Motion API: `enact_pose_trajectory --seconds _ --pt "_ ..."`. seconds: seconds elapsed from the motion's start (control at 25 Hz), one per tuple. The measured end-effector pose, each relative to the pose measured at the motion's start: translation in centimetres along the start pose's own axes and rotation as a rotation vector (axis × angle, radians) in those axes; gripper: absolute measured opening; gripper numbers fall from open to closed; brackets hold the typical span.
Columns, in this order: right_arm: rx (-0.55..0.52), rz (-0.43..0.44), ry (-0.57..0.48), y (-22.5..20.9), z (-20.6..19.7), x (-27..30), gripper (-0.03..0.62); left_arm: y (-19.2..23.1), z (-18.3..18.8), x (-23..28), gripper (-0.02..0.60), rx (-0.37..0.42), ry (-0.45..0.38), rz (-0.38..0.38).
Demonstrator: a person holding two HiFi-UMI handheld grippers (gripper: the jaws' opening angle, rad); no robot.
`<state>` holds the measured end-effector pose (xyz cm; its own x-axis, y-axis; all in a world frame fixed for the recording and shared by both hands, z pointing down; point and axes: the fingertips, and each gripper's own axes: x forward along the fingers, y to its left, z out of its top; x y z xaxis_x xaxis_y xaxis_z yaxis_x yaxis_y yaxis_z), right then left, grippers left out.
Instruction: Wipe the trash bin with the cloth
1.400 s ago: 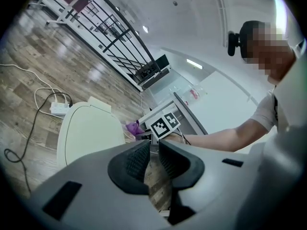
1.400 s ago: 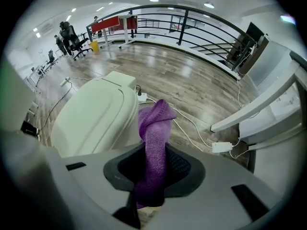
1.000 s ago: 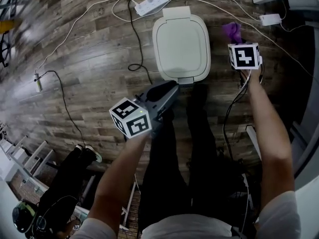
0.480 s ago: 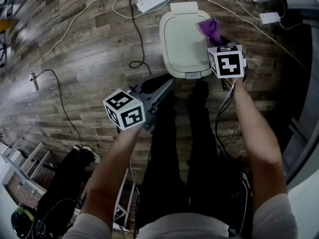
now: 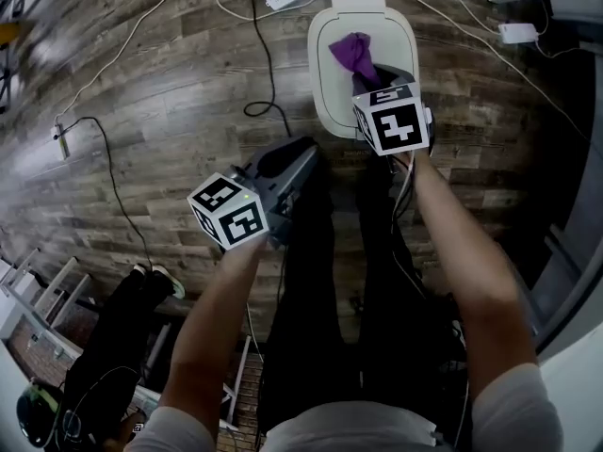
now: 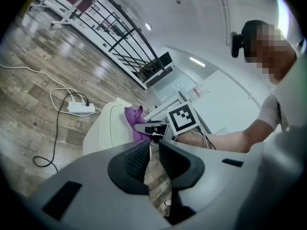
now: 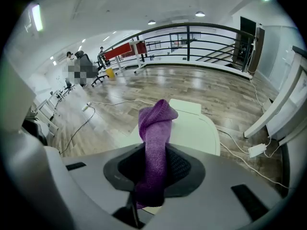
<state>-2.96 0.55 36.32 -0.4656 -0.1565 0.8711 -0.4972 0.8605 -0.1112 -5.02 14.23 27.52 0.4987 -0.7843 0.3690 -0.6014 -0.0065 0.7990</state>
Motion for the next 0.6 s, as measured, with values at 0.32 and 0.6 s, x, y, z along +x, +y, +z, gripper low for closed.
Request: enact_pose_trajectory --seconds 0.32,0.6 --pt "0.008 0.099 -0.023 6.1 1.1 0.9 0.101 0.8 0.5 -1.9 0.060 -0.027 -0.023 0.016" --pt "-0.055 0.127 -0.028 10.9 1.5 3.1 0.101 2.3 0.3 -4.1 0.060 -0.017 0.002 0.003"
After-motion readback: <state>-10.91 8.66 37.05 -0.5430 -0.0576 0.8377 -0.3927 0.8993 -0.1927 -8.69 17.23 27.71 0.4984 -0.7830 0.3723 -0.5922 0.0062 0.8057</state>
